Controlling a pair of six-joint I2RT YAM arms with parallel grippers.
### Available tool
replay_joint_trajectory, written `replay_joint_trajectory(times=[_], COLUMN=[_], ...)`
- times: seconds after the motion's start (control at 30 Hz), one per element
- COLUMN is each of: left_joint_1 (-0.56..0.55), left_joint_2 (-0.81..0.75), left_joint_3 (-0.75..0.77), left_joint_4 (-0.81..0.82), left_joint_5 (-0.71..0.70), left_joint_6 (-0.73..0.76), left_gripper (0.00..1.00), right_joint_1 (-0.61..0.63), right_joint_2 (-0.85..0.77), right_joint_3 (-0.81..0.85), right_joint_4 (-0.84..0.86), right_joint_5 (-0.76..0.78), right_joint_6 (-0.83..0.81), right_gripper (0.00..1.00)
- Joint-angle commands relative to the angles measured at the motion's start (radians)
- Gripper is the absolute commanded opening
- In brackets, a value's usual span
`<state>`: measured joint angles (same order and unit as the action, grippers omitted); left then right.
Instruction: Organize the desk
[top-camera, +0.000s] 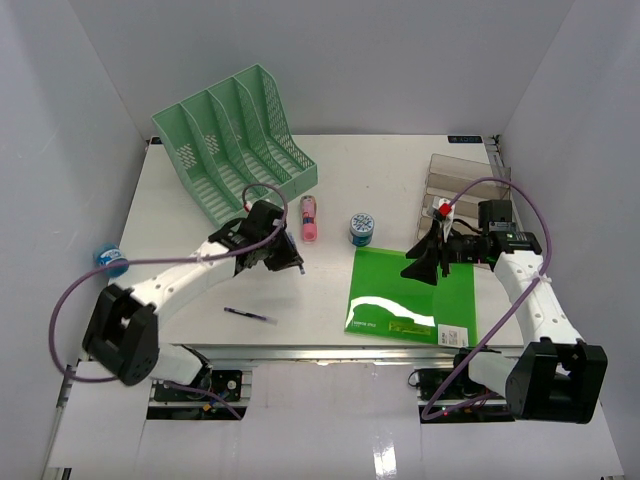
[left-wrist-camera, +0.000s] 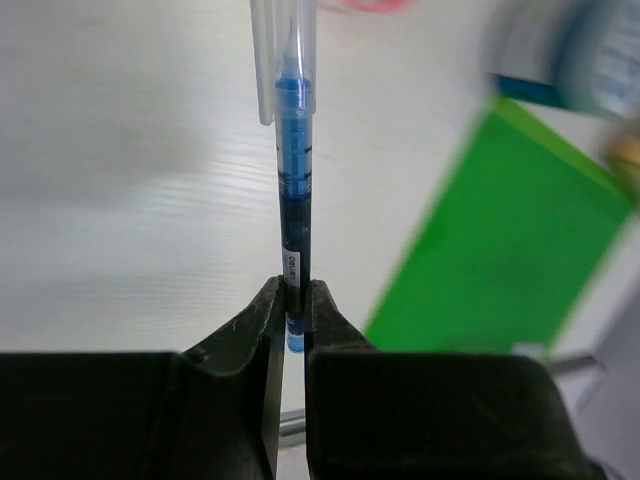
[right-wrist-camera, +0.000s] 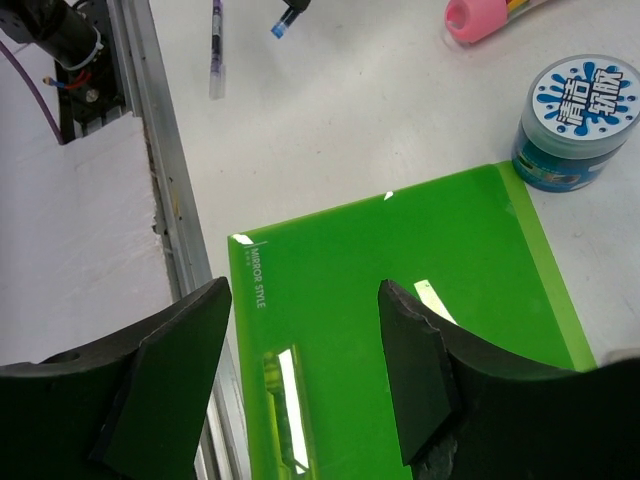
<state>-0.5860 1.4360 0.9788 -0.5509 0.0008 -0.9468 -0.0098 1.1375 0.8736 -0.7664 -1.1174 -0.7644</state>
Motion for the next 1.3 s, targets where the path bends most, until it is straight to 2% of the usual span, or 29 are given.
replay_joint_trajectory(times=[0.0,0.03,0.1,0.13,0.3,0.43,0.5,0.6,0.83,1.27], left_joint_1=[-0.040,-0.052,-0.080,-0.105,-0.208,-0.250,-0.259,-0.274,-0.298,-0.310], left_joint_2=[-0.201,-0.214,-0.215,-0.210,-0.141,-0.088,-0.073,-0.055,-0.013,0.027], left_joint_3=[-0.145,-0.171,-0.219,-0.229,-0.234,-0.201,-0.188,-0.173,-0.153,-0.124], left_joint_4=[0.427,0.545,0.683,0.757,0.975,1.048,1.077,1.107,1.134,1.145], left_joint_5=[0.297,0.331,0.381,0.386,0.387,0.369,0.368,0.367,0.375,0.373], left_joint_6=[0.112,0.100,0.089,0.084,0.062,0.053,0.048,0.039,0.033,0.025], left_gripper=[0.00,0.00,0.00,0.00,0.00,0.00,0.00,0.00,0.00,0.00], right_joint_1=[0.045,0.059,0.073,0.081,0.121,0.164,0.183,0.199,0.235,0.251], right_joint_2=[0.008,0.010,0.007,0.001,-0.058,-0.092,-0.087,-0.057,-0.005,0.028], right_joint_3=[0.073,0.080,0.094,0.093,0.036,-0.043,-0.043,-0.018,0.019,0.030], right_joint_4=[-0.015,0.000,0.072,0.123,0.487,0.809,0.829,0.771,0.712,0.726], right_joint_5=[-0.066,-0.080,-0.111,-0.116,-0.124,-0.076,-0.015,0.088,0.147,0.127], right_joint_6=[0.131,0.204,0.319,0.430,0.847,1.146,1.169,1.135,1.122,1.113], right_gripper=[0.69,0.69,0.72,0.74,0.88,0.92,0.92,0.88,0.74,0.27])
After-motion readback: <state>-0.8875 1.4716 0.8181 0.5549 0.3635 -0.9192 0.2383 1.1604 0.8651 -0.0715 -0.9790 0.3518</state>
